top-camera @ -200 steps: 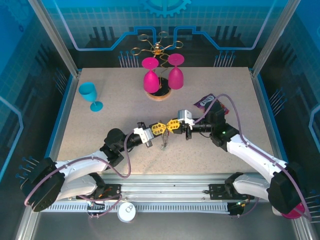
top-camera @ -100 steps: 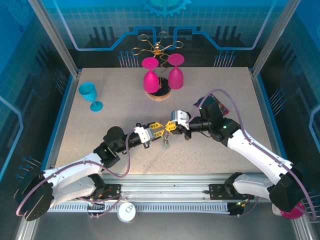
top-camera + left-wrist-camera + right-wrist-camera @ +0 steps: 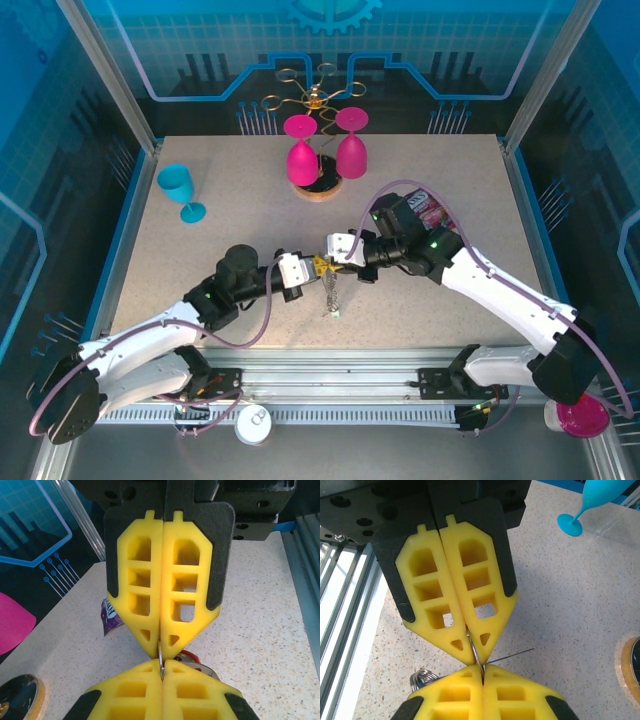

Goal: Put the keys on the keyring

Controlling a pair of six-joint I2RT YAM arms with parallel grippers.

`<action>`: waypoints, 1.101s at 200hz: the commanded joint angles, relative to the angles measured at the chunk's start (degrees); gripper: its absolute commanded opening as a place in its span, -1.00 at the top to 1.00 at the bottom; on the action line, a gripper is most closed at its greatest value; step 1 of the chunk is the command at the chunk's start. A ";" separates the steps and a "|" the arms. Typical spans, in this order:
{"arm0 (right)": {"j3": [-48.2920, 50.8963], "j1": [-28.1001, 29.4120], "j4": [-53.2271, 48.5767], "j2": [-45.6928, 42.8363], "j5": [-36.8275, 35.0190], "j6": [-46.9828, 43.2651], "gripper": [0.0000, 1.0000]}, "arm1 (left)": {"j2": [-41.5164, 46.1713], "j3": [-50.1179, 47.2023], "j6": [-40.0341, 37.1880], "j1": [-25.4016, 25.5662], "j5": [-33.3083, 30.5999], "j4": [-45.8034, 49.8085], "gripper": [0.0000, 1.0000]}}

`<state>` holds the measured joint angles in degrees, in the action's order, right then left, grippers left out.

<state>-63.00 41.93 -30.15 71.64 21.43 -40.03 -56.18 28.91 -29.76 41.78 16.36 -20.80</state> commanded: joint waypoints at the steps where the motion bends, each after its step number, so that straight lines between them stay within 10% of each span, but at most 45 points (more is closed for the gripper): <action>1: -0.28 -0.67 2.20 -1.93 6.34 2.75 0.73 | -0.24 2.16 -0.78 -0.33 1.06 -1.49 1.00; 24: 6.73 -8.96 13.89 -6.54 16.51 15.91 0.10 | -0.48 -0.14 -1.04 -0.68 1.94 -7.52 1.00; 84: 19.69 -13.37 32.85 -10.45 24.56 36.00 0.08 | -3.29 -3.20 0.00 -1.51 4.91 -20.58 1.00; 220: 18.98 -14.90 34.04 -7.08 25.32 37.71 1.00 | -3.74 -4.18 3.32 -2.24 10.42 -25.99 1.00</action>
<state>-43.07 28.42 2.55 62.70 46.33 -3.62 -59.96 25.87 -28.34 39.86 22.52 -40.86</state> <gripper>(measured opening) 0.070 0.048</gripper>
